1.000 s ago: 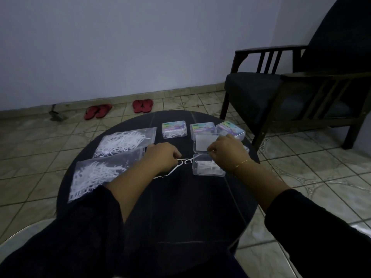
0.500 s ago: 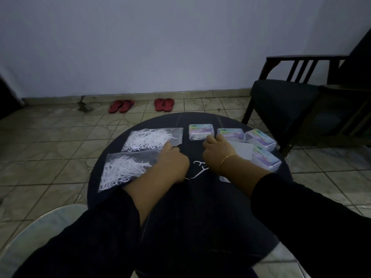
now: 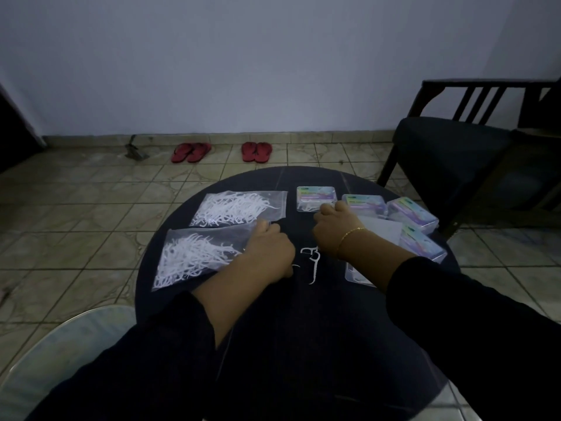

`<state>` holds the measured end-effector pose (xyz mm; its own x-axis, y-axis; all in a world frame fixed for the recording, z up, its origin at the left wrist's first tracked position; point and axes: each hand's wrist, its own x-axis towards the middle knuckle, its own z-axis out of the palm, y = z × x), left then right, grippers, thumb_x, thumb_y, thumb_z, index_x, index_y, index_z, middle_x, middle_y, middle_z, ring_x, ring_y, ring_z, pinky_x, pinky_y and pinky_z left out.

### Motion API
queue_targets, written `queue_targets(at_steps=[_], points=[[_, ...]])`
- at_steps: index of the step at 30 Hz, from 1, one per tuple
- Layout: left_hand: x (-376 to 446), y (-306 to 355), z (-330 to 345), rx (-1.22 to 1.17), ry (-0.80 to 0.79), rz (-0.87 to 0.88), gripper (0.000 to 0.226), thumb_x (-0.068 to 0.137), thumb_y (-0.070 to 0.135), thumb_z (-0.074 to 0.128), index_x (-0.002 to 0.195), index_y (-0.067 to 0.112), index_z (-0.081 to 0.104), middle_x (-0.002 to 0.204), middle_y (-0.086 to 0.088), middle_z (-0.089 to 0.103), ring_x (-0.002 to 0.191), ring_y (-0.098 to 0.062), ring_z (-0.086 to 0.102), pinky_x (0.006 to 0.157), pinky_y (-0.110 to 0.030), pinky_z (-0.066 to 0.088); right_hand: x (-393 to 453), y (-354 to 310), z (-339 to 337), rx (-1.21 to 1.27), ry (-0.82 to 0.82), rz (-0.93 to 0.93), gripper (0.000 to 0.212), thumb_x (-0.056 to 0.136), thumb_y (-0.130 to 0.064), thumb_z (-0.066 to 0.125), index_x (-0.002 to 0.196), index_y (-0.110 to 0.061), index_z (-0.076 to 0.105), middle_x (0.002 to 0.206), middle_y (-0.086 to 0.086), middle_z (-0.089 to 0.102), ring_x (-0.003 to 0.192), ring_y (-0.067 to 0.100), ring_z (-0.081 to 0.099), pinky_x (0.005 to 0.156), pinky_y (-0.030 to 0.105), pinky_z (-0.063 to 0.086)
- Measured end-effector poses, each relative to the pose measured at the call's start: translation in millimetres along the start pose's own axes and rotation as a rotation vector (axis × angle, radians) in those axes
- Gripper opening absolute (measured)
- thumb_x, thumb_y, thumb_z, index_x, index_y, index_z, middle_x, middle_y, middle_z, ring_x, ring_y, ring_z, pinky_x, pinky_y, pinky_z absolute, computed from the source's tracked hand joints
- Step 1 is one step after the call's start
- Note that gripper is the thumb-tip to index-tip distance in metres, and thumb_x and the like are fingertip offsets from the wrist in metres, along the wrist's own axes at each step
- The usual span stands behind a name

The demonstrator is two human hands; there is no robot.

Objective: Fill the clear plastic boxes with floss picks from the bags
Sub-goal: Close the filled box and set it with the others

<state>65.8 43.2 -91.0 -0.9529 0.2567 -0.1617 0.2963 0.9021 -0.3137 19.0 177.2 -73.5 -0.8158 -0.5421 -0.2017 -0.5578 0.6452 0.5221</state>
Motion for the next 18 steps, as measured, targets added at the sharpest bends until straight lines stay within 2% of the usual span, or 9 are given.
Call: queue_targets(at_steps=[4,9,12,16,18], points=[[3.8,7.7,1.1,-0.077,0.049,-0.031,0.026,0.088,0.04,0.053,0.095,0.017,0.063,0.104,-0.002,0.058,0.11,-0.023,0.04,0.095,-0.038,0.023,8.1,0.0,1.3,0.117,-0.003,0.03,0.032,0.095,-0.036,0.047,0.123,-0.023,0.058,0.13,0.005,0.049,0.125,0.027,0.035,0.102,0.044,0.027],[3.5,18.3,-1.3,-0.341,0.105,-0.156,0.019,0.088,0.038,0.053,0.08,0.02,0.055,0.098,-0.003,0.06,0.106,-0.023,0.043,0.087,-0.036,0.023,15.7,2.2,-2.6,0.298,-0.048,0.067,0.031,0.097,-0.039,0.039,0.12,-0.035,0.06,0.13,0.003,0.05,0.127,0.028,0.032,0.105,0.05,0.022],[2.5,26.0,1.9,-0.39,0.132,-0.225,0.027,0.09,0.042,0.049,0.084,0.019,0.062,0.101,-0.003,0.062,0.107,-0.023,0.046,0.091,-0.037,0.026,18.2,3.5,-0.9,0.248,-0.078,0.081,0.033,0.094,-0.04,0.048,0.121,-0.028,0.06,0.13,0.005,0.049,0.128,0.029,0.031,0.107,0.052,0.02],[-2.1,41.0,11.0,-0.37,0.141,-0.279,0.051,0.083,0.067,0.047,0.095,0.022,0.066,0.102,-0.002,0.06,0.107,-0.022,0.047,0.099,-0.042,0.024,18.9,1.0,3.3,0.185,-0.099,0.077,0.035,0.089,-0.037,0.058,0.12,-0.02,0.059,0.13,0.007,0.05,0.128,0.029,0.032,0.109,0.054,0.018],[-3.4,44.3,11.3,-0.361,0.123,-0.291,0.046,0.081,0.064,0.053,0.096,0.022,0.066,0.101,-0.002,0.06,0.105,-0.023,0.05,0.098,-0.04,0.024,20.3,-1.7,6.0,0.199,-0.071,0.085,0.032,0.09,-0.034,0.057,0.117,-0.018,0.061,0.126,0.006,0.053,0.126,0.028,0.034,0.11,0.055,0.017]])
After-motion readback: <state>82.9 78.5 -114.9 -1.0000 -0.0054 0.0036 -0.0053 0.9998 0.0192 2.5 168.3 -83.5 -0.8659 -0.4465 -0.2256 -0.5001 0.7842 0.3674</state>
